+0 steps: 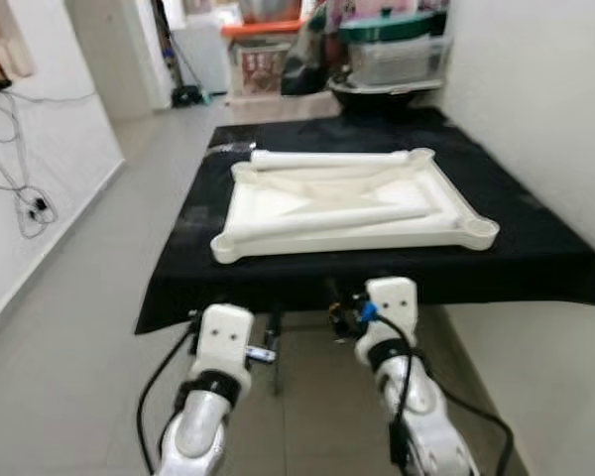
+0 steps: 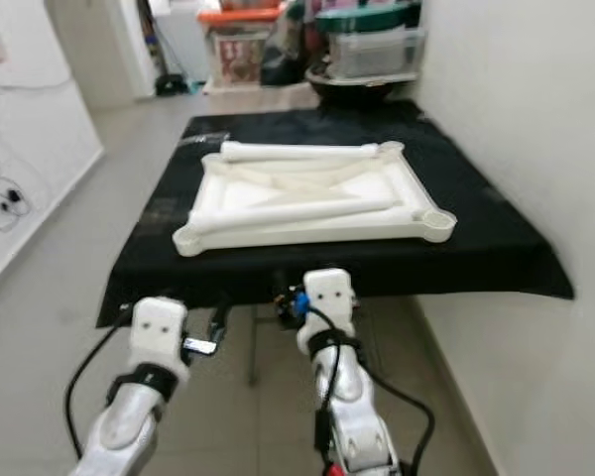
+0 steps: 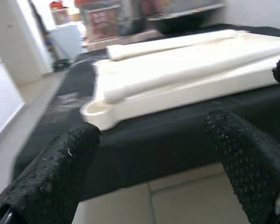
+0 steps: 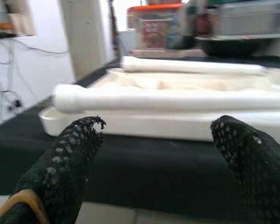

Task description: Building children table

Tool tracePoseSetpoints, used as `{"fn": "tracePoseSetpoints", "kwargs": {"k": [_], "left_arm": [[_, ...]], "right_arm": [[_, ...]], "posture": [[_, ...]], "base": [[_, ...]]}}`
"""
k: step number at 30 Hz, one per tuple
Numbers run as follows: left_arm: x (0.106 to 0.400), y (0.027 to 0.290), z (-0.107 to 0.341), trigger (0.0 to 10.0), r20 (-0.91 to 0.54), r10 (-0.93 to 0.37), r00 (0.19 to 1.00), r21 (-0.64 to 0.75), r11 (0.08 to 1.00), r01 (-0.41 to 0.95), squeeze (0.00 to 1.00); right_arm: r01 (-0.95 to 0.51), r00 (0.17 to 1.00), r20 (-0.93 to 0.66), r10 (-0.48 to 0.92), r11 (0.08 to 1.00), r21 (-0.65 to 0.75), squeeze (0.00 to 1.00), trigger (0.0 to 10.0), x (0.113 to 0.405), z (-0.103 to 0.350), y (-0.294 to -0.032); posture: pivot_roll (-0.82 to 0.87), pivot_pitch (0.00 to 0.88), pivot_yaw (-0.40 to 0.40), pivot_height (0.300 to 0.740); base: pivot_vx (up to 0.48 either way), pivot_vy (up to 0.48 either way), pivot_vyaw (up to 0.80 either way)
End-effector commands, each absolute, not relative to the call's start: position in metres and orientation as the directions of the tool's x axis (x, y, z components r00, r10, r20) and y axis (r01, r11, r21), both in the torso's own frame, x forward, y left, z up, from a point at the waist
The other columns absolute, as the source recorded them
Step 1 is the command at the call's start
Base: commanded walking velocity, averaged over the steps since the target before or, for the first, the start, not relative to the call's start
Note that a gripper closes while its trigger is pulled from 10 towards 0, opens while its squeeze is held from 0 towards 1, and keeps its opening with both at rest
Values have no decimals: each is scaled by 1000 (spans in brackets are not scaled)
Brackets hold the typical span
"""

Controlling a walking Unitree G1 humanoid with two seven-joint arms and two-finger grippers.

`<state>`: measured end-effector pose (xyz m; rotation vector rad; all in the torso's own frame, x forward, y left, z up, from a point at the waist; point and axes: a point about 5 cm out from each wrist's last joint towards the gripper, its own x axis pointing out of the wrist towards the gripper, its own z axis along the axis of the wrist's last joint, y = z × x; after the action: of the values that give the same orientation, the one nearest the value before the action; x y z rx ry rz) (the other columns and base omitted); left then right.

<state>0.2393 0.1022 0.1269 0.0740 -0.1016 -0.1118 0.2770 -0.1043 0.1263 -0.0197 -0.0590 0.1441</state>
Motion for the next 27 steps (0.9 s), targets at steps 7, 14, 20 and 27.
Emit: {"fn": "tracePoseSetpoints", "kwargs": {"k": [7,14,20,27], "left_arm": [[240,109,127,10000,99,-94,991,97,992,85,0],[241,110,130,10000,113,-100,989,96,991,89,0],[246,110,146,10000,183,-135,974,163,981,105,0],[260,113,179,10000,303,-136,943,181,980,84,0]], "right_arm": [[-172,981,89,173,985,-18,0,10000,279,132,-93],[-157,980,118,158,987,-14,0,10000,283,141,-96],[-149,980,135,150,989,-17,0,10000,286,147,-97],[-128,979,159,129,992,-14,0,10000,289,154,-100]], "posture": [[45,0,8,740],[45,0,3,740],[52,0,-21,740],[66,0,-42,740]], "base": [[314,0,0],[324,0,0],[57,0,0],[0,0,0]]}}
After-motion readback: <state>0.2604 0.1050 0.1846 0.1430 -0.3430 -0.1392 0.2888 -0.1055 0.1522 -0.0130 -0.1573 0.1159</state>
